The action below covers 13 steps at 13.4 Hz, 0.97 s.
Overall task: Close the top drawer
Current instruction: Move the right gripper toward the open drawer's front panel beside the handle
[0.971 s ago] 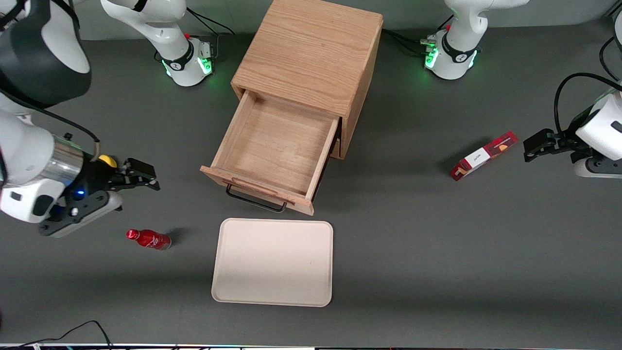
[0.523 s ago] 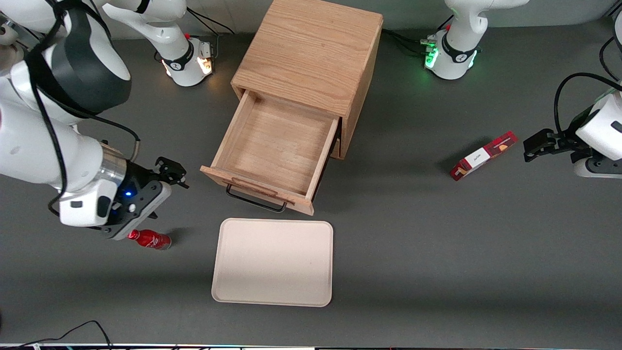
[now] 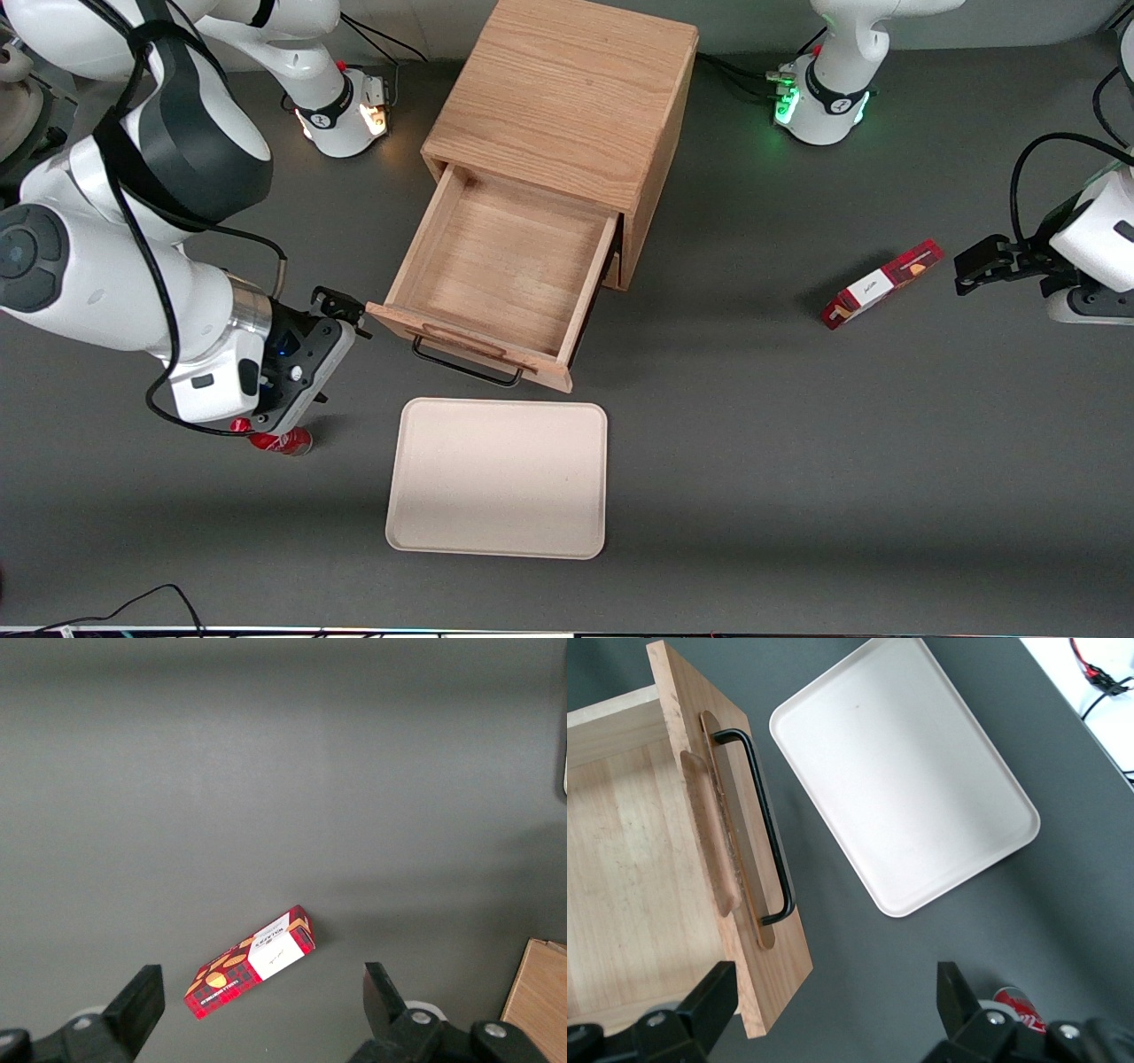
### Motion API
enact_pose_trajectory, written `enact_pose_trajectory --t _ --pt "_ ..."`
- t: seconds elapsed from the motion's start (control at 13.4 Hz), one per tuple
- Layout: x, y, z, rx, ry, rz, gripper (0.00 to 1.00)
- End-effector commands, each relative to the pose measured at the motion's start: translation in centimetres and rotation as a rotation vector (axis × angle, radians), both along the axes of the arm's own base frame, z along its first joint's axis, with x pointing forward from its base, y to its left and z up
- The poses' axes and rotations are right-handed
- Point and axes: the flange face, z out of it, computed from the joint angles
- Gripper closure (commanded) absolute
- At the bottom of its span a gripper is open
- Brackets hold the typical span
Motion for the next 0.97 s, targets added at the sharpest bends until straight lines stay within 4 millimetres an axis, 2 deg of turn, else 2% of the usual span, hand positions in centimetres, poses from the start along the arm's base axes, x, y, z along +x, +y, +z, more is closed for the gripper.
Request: enact_pose_trajectory --t 0.0,0.3,0.52,0.9 --pt "1.3 0.4 -1.8 0.025 -0.005 0.043 0.00" --pt "1.4 1.5 -3.7 0.037 0.025 0.073 0.00" --pt "2.0 1.8 -6.0 0.066 0.061 0.077 0.00" --pt "2.6 2.0 -7.9 0.077 0.072 0.069 0.00"
